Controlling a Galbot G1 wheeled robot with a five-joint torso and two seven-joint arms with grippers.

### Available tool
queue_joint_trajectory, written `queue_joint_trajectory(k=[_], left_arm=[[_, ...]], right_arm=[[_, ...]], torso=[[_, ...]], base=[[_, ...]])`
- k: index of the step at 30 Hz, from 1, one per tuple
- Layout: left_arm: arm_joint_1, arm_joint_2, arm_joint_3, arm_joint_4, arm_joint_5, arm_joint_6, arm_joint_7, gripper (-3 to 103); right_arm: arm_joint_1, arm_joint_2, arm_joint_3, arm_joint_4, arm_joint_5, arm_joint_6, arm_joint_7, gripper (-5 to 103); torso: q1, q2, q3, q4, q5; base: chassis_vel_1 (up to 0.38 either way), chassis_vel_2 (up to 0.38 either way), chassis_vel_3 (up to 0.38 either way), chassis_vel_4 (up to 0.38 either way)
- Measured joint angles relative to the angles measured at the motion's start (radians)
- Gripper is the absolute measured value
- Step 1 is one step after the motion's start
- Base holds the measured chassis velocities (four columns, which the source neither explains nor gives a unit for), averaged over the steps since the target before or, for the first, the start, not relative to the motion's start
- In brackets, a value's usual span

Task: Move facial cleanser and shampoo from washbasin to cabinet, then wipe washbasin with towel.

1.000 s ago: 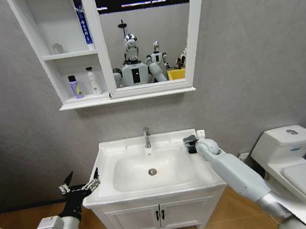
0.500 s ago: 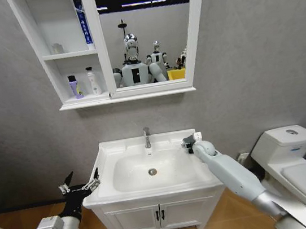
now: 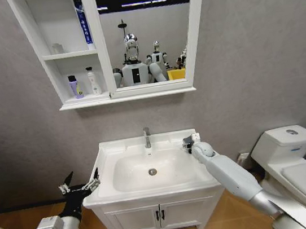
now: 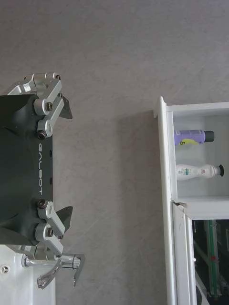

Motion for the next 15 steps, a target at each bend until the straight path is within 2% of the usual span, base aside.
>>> queue_joint_trajectory(k=[7,11,12,15], left_arm=[[0.000,0.000,0.000,0.000,0.000,0.000,0.000,100],[0.000,0.000,0.000,0.000,0.000,0.000,0.000,100],[0.000,0.000,0.000,0.000,0.000,0.000,0.000,100],[0.000,0.000,0.000,0.000,0.000,0.000,0.000,100]], right_arm=[[0.010,0.008,-0.003,-0.027,-0.004,-0.001,-0.007,90],[0.015,0.017,-0.006,-0.045,-0.019,0.002,-0.018,78],[0.017,0.024,-0.005,-0.054,-0.029,0.007,-0.019,67],[0.018,0.026,-0.004,-0.057,-0.033,0.009,-0.020,61]], torso=[[0.000,0.000,0.000,0.0001,0.0000],[0.000,0.000,0.000,-0.0001,0.0000],[0.000,0.000,0.000,0.0000,0.0001],[0.000,0.000,0.000,0.0001,0.0001]], base=[[0.000,0.000,0.000,0.000],[0.000,0.000,0.000,0.000],[0.000,0.000,0.000,0.000],[0.000,0.000,0.000,0.000]])
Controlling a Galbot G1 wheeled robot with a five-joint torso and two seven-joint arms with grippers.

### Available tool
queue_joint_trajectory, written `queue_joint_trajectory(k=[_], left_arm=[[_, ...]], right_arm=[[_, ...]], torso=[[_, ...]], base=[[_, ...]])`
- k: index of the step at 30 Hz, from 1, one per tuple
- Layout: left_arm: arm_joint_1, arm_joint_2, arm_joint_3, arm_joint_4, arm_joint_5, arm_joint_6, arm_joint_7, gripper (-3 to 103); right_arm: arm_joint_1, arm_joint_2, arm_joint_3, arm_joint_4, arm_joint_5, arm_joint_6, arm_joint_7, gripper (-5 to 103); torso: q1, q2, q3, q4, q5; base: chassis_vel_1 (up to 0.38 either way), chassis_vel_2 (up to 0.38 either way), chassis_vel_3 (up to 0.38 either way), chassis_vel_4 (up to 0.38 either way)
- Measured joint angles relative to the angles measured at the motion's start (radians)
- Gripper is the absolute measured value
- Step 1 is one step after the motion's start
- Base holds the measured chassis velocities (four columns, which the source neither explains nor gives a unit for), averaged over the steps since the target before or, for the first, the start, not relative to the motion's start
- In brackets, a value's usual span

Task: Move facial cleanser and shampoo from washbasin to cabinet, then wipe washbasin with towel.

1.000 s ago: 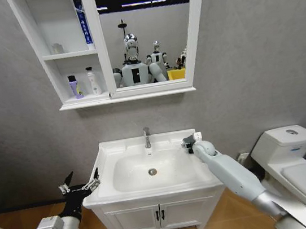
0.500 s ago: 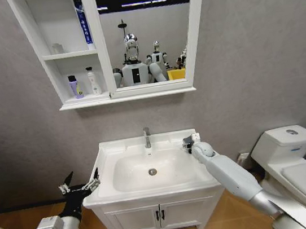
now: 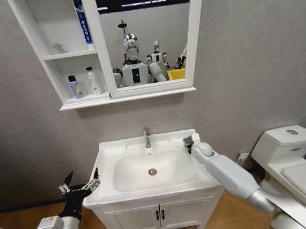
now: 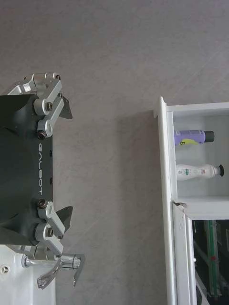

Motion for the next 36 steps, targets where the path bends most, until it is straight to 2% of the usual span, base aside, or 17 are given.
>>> queue_joint_trajectory(k=[3,4,6,8,9,11,12,16,19,23,30,36], left_arm=[[0.000,0.000,0.000,0.000,0.000,0.000,0.000,100],[0.000,0.000,0.000,0.000,0.000,0.000,0.000,100],[0.000,0.000,0.000,0.000,0.000,0.000,0.000,100],[0.000,0.000,0.000,0.000,0.000,0.000,0.000,100],[0.000,0.000,0.000,0.000,0.000,0.000,0.000,100],[0.000,0.000,0.000,0.000,0.000,0.000,0.000,100],[0.000,0.000,0.000,0.000,0.000,0.000,0.000,100],[0.000,0.000,0.000,0.000,0.000,0.000,0.000,100],[0.000,0.000,0.000,0.000,0.000,0.000,0.000,100],[0.000,0.000,0.000,0.000,0.000,0.000,0.000,100],[0.000,0.000,0.000,0.000,0.000,0.000,0.000,100],[0.000,0.000,0.000,0.000,0.000,0.000,0.000,100]], right_arm=[[-0.001,0.001,0.004,-0.002,-0.006,0.007,0.000,45],[-0.001,0.001,0.004,-0.002,-0.006,0.007,0.000,45],[-0.004,0.001,0.008,-0.001,-0.007,0.012,0.000,35],[-0.005,0.001,0.009,-0.001,-0.007,0.014,0.000,35],[-0.008,-0.003,0.013,0.002,-0.007,0.015,0.000,24],[-0.011,-0.005,0.015,0.004,-0.007,0.016,0.000,24],[-0.016,-0.010,0.019,0.007,-0.006,0.018,0.000,14],[-0.023,-0.016,0.027,0.010,-0.005,0.022,-0.004,10],[-0.035,-0.020,0.036,0.006,-0.039,0.055,-0.023,3],[-0.051,-0.027,0.038,0.042,-0.034,0.071,-0.017,3],[-0.098,-0.049,0.035,0.238,0.044,0.047,0.043,3],[-0.137,-0.060,-0.018,0.399,0.129,0.007,0.106,3]], torso=[[0.000,0.000,0.000,-0.0001,0.0000],[0.000,0.000,0.000,-0.0001,0.0000],[0.000,0.000,0.000,0.0000,0.0000],[0.000,0.000,0.000,0.0000,0.0000],[0.000,0.000,0.000,0.0001,0.0000],[0.000,0.000,0.000,0.0001,0.0000],[0.000,0.000,0.000,0.0000,0.0000],[0.000,0.000,0.000,0.0001,0.0000],[0.000,0.000,0.000,0.0000,0.0000],[0.000,0.000,0.000,-0.0007,0.0000],[0.000,0.000,0.000,-0.0001,-0.0003],[0.000,0.000,0.000,0.0000,-0.0003]], base=[[0.000,0.000,0.000,0.000],[0.000,0.000,0.000,0.000],[0.000,0.000,0.000,0.000],[0.000,0.000,0.000,0.000],[0.000,0.000,0.000,0.000],[0.000,0.000,0.000,0.000],[0.000,0.000,0.000,0.000],[0.000,0.000,0.000,0.000],[0.000,0.000,0.000,0.000],[0.000,0.000,0.000,0.000],[0.000,0.000,0.000,0.000],[0.000,0.000,0.000,0.000]])
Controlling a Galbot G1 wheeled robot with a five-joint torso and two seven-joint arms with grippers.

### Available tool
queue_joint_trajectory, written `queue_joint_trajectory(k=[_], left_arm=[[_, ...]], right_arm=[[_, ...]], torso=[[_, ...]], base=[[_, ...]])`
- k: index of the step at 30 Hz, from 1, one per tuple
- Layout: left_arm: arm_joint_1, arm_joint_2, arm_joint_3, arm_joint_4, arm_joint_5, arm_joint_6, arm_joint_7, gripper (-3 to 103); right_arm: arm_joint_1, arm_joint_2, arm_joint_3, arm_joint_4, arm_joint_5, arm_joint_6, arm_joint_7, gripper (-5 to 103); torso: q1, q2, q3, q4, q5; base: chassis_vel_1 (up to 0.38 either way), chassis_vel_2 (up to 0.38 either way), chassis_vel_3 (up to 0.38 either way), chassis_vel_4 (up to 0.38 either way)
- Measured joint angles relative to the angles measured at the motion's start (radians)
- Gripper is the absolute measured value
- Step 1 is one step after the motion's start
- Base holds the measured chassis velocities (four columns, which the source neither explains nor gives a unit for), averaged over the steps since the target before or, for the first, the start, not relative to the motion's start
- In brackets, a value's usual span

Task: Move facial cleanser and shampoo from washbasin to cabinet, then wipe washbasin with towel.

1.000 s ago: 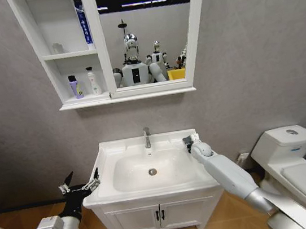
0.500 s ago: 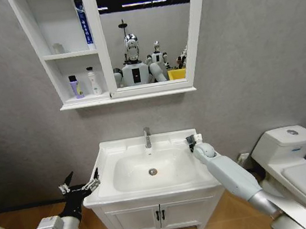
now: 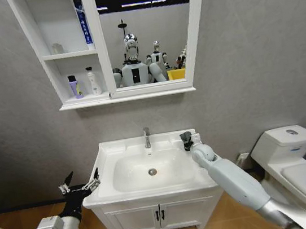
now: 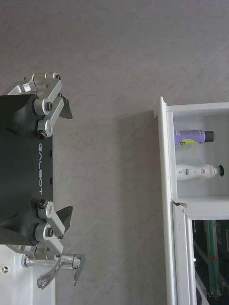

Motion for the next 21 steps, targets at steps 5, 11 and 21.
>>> queue_joint_trajectory(k=[5,11,21], left_arm=[[0.000,0.000,0.000,0.000,0.000,0.000,0.000,100],[0.000,0.000,0.000,0.000,0.000,0.000,0.000,100],[0.000,0.000,0.000,0.000,0.000,0.000,0.000,100]], right_arm=[[-0.036,0.009,-0.056,0.056,0.033,-0.010,0.051,3],[-0.056,0.065,-0.115,0.000,0.030,-0.010,0.081,3],[-0.131,0.083,-0.114,-0.086,-0.030,0.010,0.069,3]], torso=[[0.000,0.000,0.000,-0.0001,0.0001],[0.000,0.000,0.000,0.0002,0.0002],[0.000,0.000,0.000,-0.0003,0.0003]], base=[[0.000,0.000,0.000,0.000],[0.000,0.000,0.000,0.000],[0.000,0.000,0.000,0.000]])
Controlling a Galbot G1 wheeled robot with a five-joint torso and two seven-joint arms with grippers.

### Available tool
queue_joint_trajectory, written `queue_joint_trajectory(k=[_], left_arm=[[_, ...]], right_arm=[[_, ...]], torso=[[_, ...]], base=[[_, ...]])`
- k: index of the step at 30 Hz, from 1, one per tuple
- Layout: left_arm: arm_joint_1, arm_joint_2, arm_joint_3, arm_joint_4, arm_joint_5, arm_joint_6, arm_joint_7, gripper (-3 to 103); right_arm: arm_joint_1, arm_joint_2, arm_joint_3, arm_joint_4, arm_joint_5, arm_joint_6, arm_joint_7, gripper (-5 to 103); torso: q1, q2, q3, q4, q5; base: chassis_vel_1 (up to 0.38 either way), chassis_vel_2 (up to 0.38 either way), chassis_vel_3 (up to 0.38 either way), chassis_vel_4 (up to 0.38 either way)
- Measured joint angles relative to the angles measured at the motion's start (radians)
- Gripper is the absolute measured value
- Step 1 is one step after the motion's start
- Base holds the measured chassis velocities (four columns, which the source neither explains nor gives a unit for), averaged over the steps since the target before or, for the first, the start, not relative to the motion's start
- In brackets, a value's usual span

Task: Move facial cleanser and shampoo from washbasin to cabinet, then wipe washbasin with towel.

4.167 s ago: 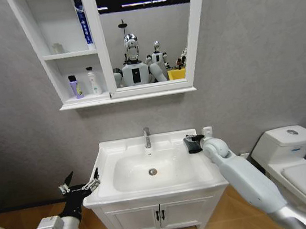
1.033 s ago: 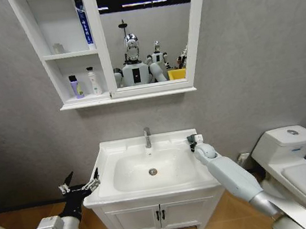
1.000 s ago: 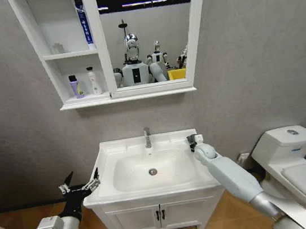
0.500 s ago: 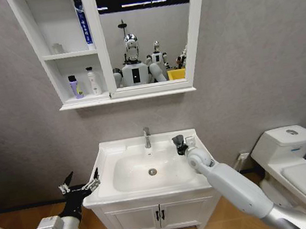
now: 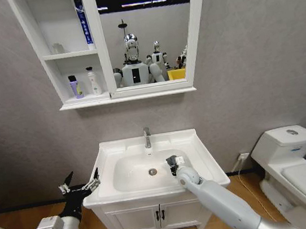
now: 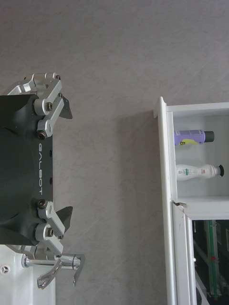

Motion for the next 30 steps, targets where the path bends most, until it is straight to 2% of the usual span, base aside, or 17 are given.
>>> queue_joint_trajectory(k=[6,10,20,25,30], left_arm=[[0.000,0.000,0.000,0.000,0.000,0.000,0.000,100],[0.000,0.000,0.000,0.000,0.000,0.000,0.000,100],[0.000,0.000,0.000,0.000,0.000,0.000,0.000,100],[0.000,0.000,0.000,0.000,0.000,0.000,0.000,100],[0.000,0.000,0.000,0.000,0.000,0.000,0.000,100]], right_arm=[[-0.017,-0.014,0.019,-0.004,-0.034,0.009,-0.018,3],[-0.023,-0.030,0.024,0.003,-0.075,0.017,-0.038,3],[-0.028,-0.051,0.037,-0.006,-0.049,0.018,-0.058,3],[-0.023,-0.038,0.040,-0.043,-0.050,0.023,-0.085,3],[0.020,0.021,0.019,-0.110,-0.058,0.037,-0.125,3]], torso=[[0.000,0.000,0.000,0.0007,0.0001],[0.000,0.000,0.000,0.0003,0.0001],[0.000,0.000,0.000,0.0004,-0.0001],[0.000,0.000,0.000,0.0002,-0.0003],[0.000,0.000,0.000,-0.0004,-0.0002]], base=[[0.000,0.000,0.000,0.000],[0.000,0.000,0.000,0.000],[0.000,0.000,0.000,0.000],[0.000,0.000,0.000,0.000],[0.000,0.000,0.000,0.000]])
